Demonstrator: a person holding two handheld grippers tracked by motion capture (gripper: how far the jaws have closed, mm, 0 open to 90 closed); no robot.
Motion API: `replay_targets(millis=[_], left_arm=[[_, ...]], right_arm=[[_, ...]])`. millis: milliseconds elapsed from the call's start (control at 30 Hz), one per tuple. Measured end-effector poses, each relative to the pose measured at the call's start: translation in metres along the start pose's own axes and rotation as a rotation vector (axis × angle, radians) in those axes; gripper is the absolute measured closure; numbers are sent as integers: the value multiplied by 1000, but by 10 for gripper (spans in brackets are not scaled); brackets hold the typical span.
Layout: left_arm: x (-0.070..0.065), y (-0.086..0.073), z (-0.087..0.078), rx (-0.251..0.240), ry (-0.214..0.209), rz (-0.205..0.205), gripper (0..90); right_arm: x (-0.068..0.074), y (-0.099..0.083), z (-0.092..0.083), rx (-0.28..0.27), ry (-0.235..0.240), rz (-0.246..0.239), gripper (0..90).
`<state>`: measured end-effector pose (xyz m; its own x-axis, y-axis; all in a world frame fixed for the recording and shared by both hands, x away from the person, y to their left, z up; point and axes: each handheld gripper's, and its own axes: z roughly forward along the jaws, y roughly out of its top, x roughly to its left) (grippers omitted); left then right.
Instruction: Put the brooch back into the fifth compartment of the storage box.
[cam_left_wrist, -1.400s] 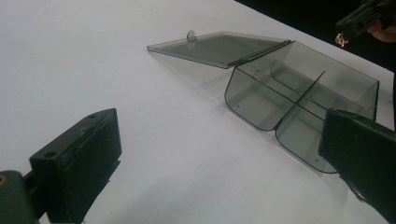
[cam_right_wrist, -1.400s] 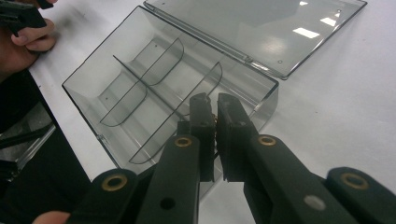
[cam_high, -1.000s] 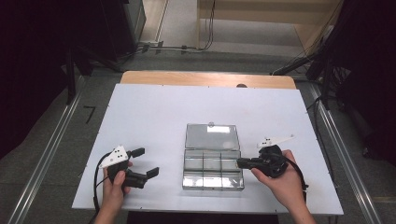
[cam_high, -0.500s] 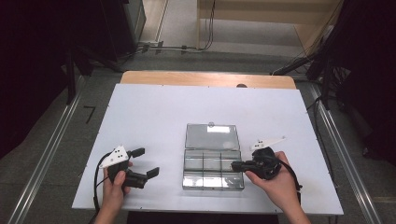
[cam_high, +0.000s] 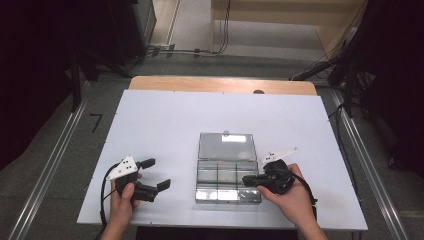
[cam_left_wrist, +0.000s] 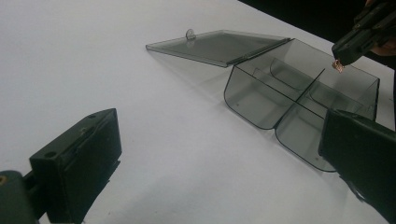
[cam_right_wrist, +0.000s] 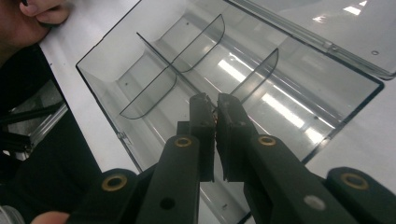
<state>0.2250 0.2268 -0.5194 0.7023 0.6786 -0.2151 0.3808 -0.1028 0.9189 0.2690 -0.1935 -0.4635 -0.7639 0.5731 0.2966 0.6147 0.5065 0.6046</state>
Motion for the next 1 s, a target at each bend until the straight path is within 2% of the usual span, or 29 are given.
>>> replay_targets(millis=[1000], left_arm=[[0, 0, 1, 6, -1, 8, 0]], right_arm=[[15, 0, 26, 57, 26, -41, 840]])
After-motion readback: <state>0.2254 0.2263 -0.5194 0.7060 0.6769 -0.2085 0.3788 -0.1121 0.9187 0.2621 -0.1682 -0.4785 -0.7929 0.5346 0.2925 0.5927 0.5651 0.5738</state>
